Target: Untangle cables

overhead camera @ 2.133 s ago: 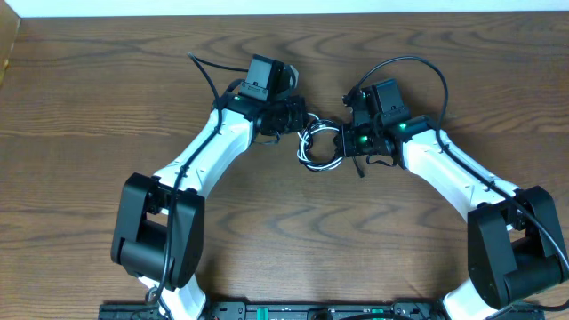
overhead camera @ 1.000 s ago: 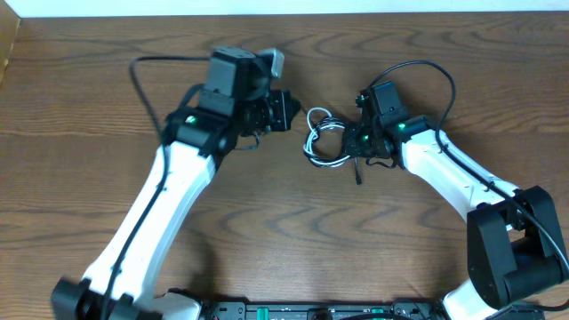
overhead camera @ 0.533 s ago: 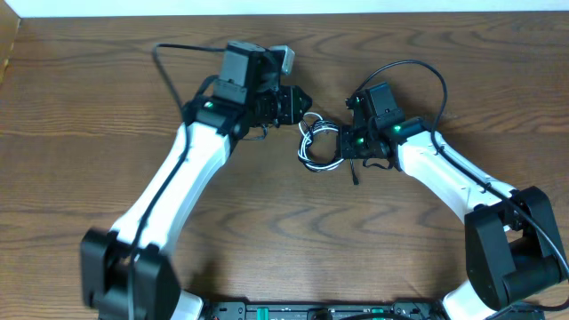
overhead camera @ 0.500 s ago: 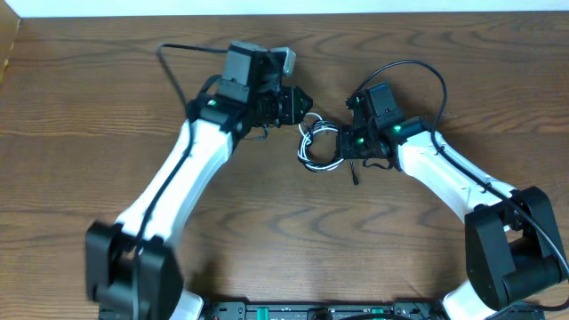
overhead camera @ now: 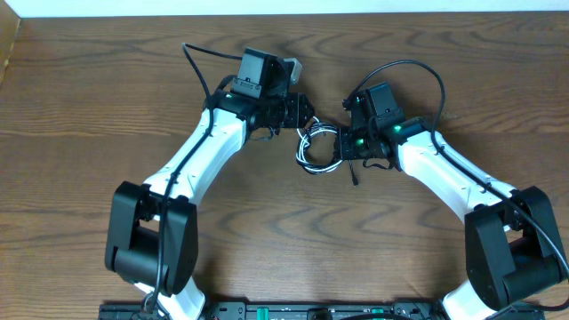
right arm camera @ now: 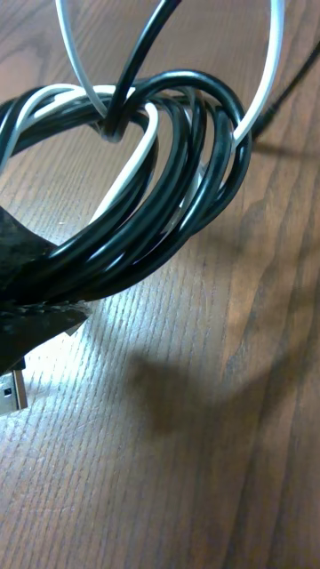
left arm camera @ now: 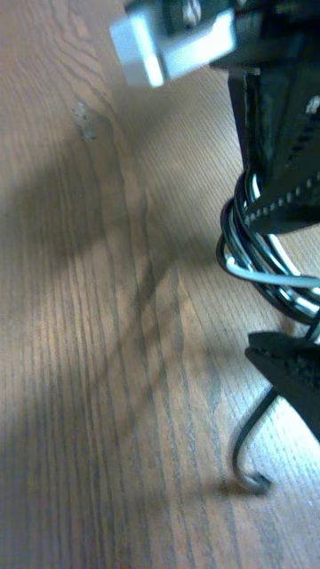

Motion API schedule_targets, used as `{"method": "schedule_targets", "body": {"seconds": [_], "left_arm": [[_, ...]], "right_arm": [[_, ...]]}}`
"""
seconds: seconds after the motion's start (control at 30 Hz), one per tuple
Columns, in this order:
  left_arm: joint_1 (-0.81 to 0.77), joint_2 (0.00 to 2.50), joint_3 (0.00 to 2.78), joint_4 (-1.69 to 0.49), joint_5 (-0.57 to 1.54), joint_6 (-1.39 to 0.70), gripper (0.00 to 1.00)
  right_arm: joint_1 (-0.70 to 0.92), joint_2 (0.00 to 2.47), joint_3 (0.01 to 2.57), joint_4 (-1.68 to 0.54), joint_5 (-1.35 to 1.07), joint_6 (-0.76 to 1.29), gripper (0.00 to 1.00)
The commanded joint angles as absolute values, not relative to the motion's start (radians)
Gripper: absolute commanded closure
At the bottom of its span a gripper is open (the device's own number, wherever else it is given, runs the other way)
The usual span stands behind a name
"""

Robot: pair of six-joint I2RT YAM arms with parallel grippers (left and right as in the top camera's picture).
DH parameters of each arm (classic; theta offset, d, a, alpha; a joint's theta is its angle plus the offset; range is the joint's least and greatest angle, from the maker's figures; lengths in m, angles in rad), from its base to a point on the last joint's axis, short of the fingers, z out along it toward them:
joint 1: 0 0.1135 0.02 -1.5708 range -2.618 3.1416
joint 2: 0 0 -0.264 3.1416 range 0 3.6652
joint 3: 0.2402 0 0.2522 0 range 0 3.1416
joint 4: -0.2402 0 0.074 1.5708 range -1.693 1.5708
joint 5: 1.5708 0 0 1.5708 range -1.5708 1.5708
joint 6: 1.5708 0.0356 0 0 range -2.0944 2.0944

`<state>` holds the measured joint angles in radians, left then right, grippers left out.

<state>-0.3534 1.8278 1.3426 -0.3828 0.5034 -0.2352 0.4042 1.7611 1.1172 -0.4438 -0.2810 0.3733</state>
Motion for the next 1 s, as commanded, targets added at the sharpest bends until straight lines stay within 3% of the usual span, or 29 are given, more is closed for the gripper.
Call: {"method": "schedule_targets", "body": {"seconds": [0.0, 0.2, 0.3, 0.33, 0.6, 0.97], "left_arm": [[-0.359, 1.844, 1.352, -0.381, 0.516, -0.218, 0.62], [-0.392, 1.878, 1.352, -0.413, 0.511, -0.172, 0.7], [-0.391, 1.89, 1.352, -0.413, 0.502, -0.173, 0.81], [-0.39, 1.891, 1.352, -0.413, 0.487, -0.173, 0.92], [-0.358, 1.85, 1.364, -0.393, 0.452, -0.236, 0.92], [-0.34, 1.603, 1.365, -0.348, 0.4, -0.364, 0.93]], "right_arm": [[0.407, 1.769, 1.116, -0.437, -0.298, 0.358, 0.99], [0.407, 1.769, 1.116, -0.432, -0.298, 0.358, 0.99], [0.406, 1.769, 1.116, -0.434, -0.297, 0.358, 0.99], [0.407, 1.769, 1.116, -0.434, -0.297, 0.358, 0.99], [0.407, 1.769, 1.116, -0.446, -0.253, 0.362, 0.98], [0.406, 1.77, 1.107, -0.454, -0.235, 0.374, 0.96]]}}
